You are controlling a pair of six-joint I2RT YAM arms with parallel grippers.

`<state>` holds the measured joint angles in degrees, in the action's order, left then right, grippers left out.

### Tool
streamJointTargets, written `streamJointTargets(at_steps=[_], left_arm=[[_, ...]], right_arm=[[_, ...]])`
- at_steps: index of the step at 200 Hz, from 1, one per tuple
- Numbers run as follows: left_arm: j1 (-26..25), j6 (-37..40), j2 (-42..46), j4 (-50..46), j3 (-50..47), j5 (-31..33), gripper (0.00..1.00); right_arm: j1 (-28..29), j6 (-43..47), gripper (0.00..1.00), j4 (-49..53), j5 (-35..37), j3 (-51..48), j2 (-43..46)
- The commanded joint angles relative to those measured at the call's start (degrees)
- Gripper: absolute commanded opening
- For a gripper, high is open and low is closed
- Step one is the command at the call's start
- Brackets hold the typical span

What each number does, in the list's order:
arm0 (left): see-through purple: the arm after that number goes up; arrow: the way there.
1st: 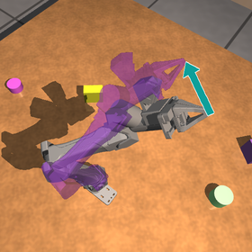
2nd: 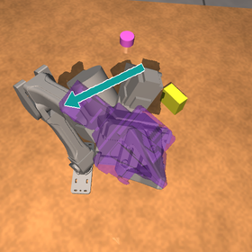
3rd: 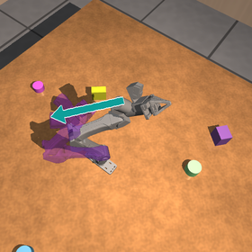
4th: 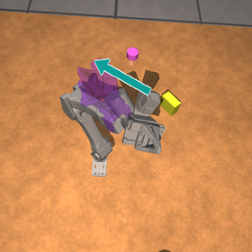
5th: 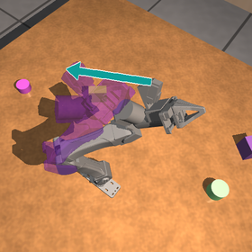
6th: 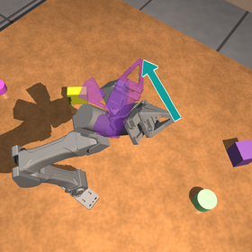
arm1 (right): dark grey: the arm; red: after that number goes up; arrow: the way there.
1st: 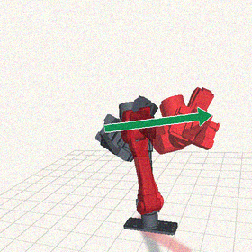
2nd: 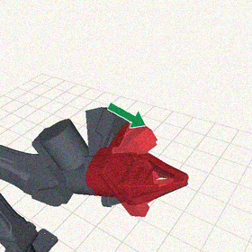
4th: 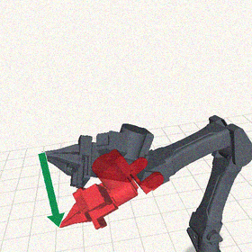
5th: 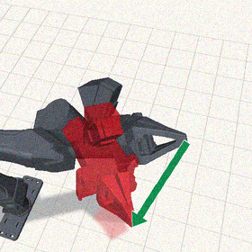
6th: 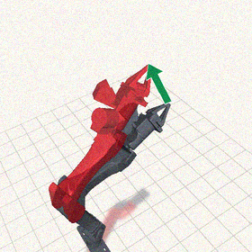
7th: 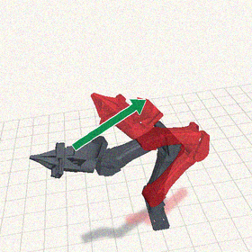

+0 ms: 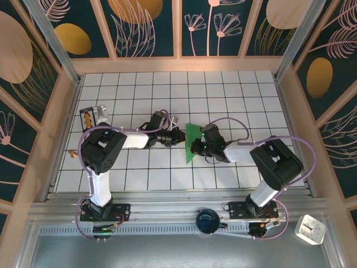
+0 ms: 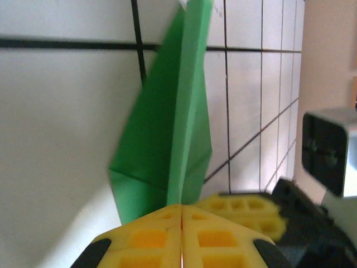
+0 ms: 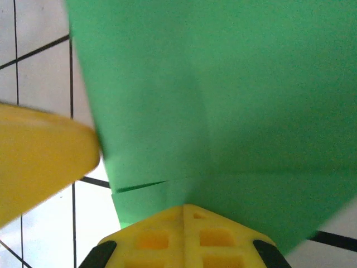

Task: Fold a paper plane with a square sheet of paper (pick it up from the middle)
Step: Turn over the paper at the center of the table.

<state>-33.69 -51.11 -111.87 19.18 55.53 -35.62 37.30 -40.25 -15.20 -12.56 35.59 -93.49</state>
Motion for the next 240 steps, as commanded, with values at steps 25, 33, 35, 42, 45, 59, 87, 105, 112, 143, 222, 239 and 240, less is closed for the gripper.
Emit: streamJointTargets(at_steps=[25, 33, 35, 42, 45, 59, 87, 105, 112, 143, 222, 239, 240], left_arm=[[4.80, 6.91, -3.58, -6.22, 5.73, -0.33, 0.09], [5.11, 7.42, -2.80, -6.94, 5.60, 0.51, 0.11], [5.21, 7.56, -2.58, -7.18, 5.52, 0.80, 0.11], [5.47, 8.27, -1.44, -8.26, 5.03, 2.27, 0.15], [5.59, 8.57, -0.80, -8.67, 4.58, 3.23, 0.16], [5.74, 9.24, 3.28, -9.84, 1.82, 7.67, 0.21], [4.10, 6.47, 13.28, -6.92, -6.92, 9.09, 0.24], [-0.54, 5.23, 15.84, -7.06, -7.98, 7.29, 0.19], [-2.12, 4.18, 15.08, -6.31, -7.80, 5.47, 0.16], [-3.92, 3.71, 8.55, -4.65, -5.24, 3.13, 0.03], [-2.75, 6.50, 3.70, -7.98, -2.30, 3.81, 0.00], [-2.24, 6.25, 3.15, -7.06, -3.34, 3.49, 0.00], [-2.25, 6.18, 3.15, -7.01, -3.38, 3.43, 0.00]], right_arm=[[4.22, -7.13, 0.07, -7.07, -0.28, 1.90, -1.59], [4.03, -6.86, 0.08, -6.42, -0.10, 2.26, -1.10], [3.97, -6.71, 0.08, -6.13, 0.01, 2.35, -0.91], [3.61, -5.89, 0.10, -5.01, 0.52, 2.33, 0.20], [3.32, -5.55, 0.10, -4.53, 0.67, 2.23, 0.76], [1.94, -3.44, 0.12, -2.82, 0.56, 0.97, 4.16], [-2.24, 2.32, 0.18, 3.63, -1.56, -0.81, 9.63], [-5.63, 4.31, 0.21, 6.56, -3.43, -1.61, 10.58], [-7.88, 4.90, 0.22, 6.50, -4.67, -2.15, 10.72], [-10.16, 7.27, 0.27, 8.48, -3.77, -1.20, 10.52], [-10.24, 7.49, 0.35, 8.09, -5.51, -0.79, 8.01], [-10.20, 7.29, 0.36, 7.69, -6.44, -0.61, 6.77], [-10.22, 7.25, 0.36, 7.62, -6.52, -0.57, 6.67]])
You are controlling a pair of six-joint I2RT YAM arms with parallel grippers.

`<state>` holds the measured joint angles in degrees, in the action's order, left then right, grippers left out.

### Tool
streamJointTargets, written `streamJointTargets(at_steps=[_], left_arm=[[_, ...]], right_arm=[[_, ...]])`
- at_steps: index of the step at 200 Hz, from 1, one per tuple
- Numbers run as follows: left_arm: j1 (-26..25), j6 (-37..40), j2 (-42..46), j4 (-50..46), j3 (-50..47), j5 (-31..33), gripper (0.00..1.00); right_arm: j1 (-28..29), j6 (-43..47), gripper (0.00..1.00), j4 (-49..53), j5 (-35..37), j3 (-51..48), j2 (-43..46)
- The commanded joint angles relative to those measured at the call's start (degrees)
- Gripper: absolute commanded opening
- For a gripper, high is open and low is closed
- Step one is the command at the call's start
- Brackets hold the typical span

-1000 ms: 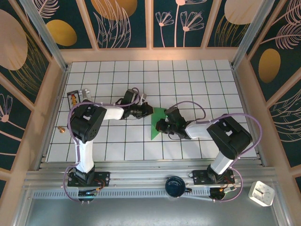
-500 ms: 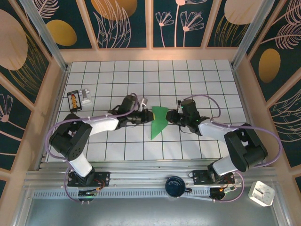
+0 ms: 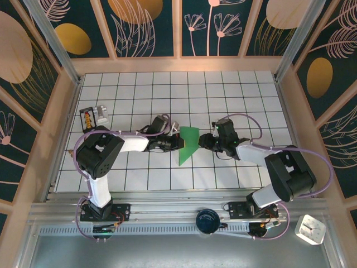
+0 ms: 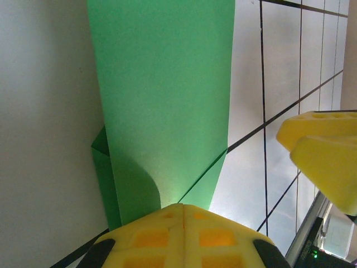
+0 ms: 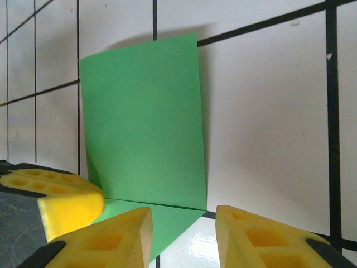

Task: Fold a paper plane with a square sheet of paper (pick it up from the middle)
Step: Turn over the paper at the center of the table, then fold the wing for the fifth time at the center of the table.

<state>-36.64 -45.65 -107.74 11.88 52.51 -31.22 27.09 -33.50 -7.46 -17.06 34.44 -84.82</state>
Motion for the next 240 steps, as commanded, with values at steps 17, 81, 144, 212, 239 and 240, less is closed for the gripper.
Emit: streamJointTargets(at_steps=[17, 81, 144, 212, 239, 240], left_arm=[[1.06, 1.10, -1.85, 0.60, -0.68, -1.55, 0.00], [4.30, 5.37, -4.83, 0.44, -0.74, -5.96, 0.00], [4.91, 8.37, -6.32, -0.54, -0.04, -7.65, 0.00], [4.94, 8.82, -6.07, -1.15, 0.21, -6.95, 0.00], [4.92, 8.81, -5.22, -1.16, 0.36, -6.69, 0.00], [4.92, 8.77, -5.08, -1.11, 0.33, -6.63, 0.00]], right_arm=[[-0.05, 0.27, 0.37, -0.49, -3.05, 0.88, -3.37], [-1.34, -0.85, 0.42, -4.52, -8.87, 1.34, -6.62], [-1.89, -3.33, 0.40, -10.18, -13.06, 2.83, -10.51], [-3.13, -4.81, 0.17, -13.97, -16.27, 2.70, -12.75], [-3.14, -6.83, 0.06, -14.76, -15.72, 1.80, -11.84], [-3.12, -7.01, 0.06, -14.85, -15.72, 1.74, -11.81]])
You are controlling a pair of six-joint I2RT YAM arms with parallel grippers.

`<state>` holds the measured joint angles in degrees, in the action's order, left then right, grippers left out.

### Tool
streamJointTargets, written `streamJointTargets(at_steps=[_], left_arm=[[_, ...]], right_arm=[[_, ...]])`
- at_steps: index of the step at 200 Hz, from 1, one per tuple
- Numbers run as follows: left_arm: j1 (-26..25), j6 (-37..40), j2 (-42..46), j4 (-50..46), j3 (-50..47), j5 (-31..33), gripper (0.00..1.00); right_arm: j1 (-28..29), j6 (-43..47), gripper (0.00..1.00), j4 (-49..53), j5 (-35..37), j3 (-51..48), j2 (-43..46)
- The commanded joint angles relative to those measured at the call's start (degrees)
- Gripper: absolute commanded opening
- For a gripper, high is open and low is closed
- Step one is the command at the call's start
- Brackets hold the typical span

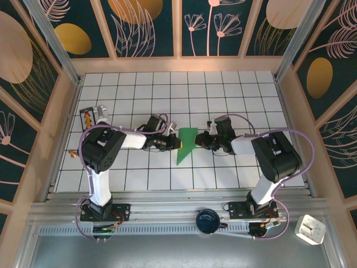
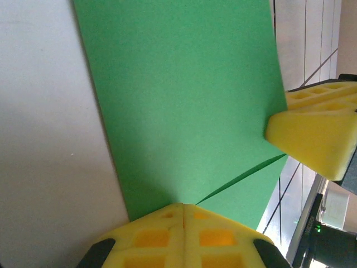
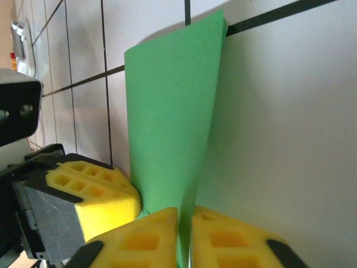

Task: Fold a paper plane with a square sheet of paper (pick it up from the middle)
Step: Fold the wing for the fifth time at the center of the table.

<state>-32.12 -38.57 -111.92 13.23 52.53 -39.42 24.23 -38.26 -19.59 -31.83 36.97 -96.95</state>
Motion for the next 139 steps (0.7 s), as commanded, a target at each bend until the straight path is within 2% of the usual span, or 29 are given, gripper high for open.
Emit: streamJointTargets(at_steps=[1, 8, 20, 42, 72, 99, 139], left_arm=[[0.44, 1.67, -0.83, -2.49, 0.30, 1.64, 0.00], [0.44, 1.61, -0.04, -2.28, 0.28, 2.09, 0.01], [0.39, 1.37, 2.22, -1.23, -0.32, 3.23, 0.09], [-0.50, 2.43, 8.77, 0.87, -3.04, 7.80, 0.22], [-5.97, 7.92, 17.88, 0.84, -8.20, 20.01, 0.30], [-11.03, 11.96, 24.03, 3.52, -13.59, 29.15, 0.37], [-18.24, 17.66, 24.05, 1.29, -13.64, 39.42, 0.49]], right_arm=[[-0.25, -2.38, 0.05, -2.77, -0.95, -0.86, 0.34], [-0.17, -3.98, 0.03, -3.14, -0.88, -1.21, 0.68], [0.36, -7.55, 0.00, -3.74, -0.33, -1.87, 1.78], [2.85, -14.79, 0.00, -2.44, 3.72, -2.63, 4.28], [6.64, -24.25, 0.00, -2.89, 8.52, -4.33, 7.06], [8.82, -28.30, 0.00, -2.63, 10.34, -4.19, 7.57], [9.63, -31.86, 0.00, -3.15, 10.65, -3.66, 8.18]])
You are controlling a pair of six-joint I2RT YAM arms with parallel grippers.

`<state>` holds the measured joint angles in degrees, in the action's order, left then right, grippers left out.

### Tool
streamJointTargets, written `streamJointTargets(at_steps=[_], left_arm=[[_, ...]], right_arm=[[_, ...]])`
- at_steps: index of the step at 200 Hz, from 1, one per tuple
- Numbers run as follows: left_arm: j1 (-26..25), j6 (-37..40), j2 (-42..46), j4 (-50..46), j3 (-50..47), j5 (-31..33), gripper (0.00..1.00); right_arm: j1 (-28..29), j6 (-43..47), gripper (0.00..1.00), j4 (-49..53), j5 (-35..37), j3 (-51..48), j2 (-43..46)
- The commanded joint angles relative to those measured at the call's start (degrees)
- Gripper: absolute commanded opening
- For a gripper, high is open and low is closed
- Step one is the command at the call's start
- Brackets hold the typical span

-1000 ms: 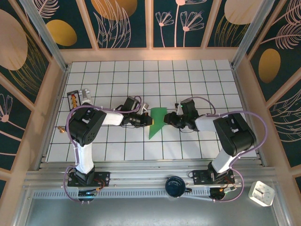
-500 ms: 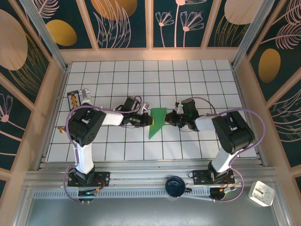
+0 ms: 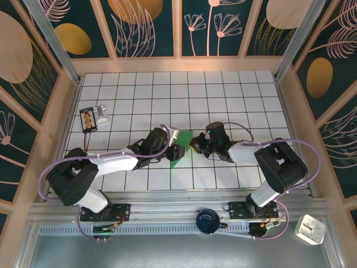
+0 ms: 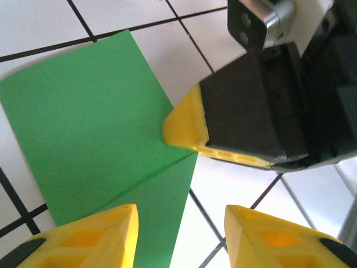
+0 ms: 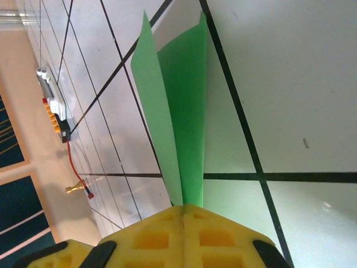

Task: Fold a paper plane with a square sheet of paper (pick it up from the middle)
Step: Fold the wing for the fifth time at the center of the table.

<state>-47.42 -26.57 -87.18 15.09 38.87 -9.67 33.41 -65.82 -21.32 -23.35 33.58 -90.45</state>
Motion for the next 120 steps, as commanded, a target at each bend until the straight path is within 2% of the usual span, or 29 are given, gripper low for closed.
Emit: streamJointTargets(at_steps=[1, 60, 94, 120], left_arm=[[-3.07, 5.74, -0.79, -0.58, 0.04, 9.89, 0.49], [-7.02, 9.68, -5.97, -1.75, 2.29, 16.01, 0.57], [-7.51, 10.94, -8.72, -3.36, 4.69, 18.65, 0.56], [-7.76, 11.25, -10.05, -3.95, 6.03, 19.71, 0.52]], right_arm=[[0.49, -4.35, 0.00, -1.43, 2.17, -0.27, 1.73], [0.51, -6.51, 0.00, -2.05, 1.29, 0.00, 2.00], [0.43, -7.03, 0.00, -2.63, 1.12, -0.14, 1.91], [0.46, -6.94, 0.00, -2.70, 0.81, 0.08, 1.43]])
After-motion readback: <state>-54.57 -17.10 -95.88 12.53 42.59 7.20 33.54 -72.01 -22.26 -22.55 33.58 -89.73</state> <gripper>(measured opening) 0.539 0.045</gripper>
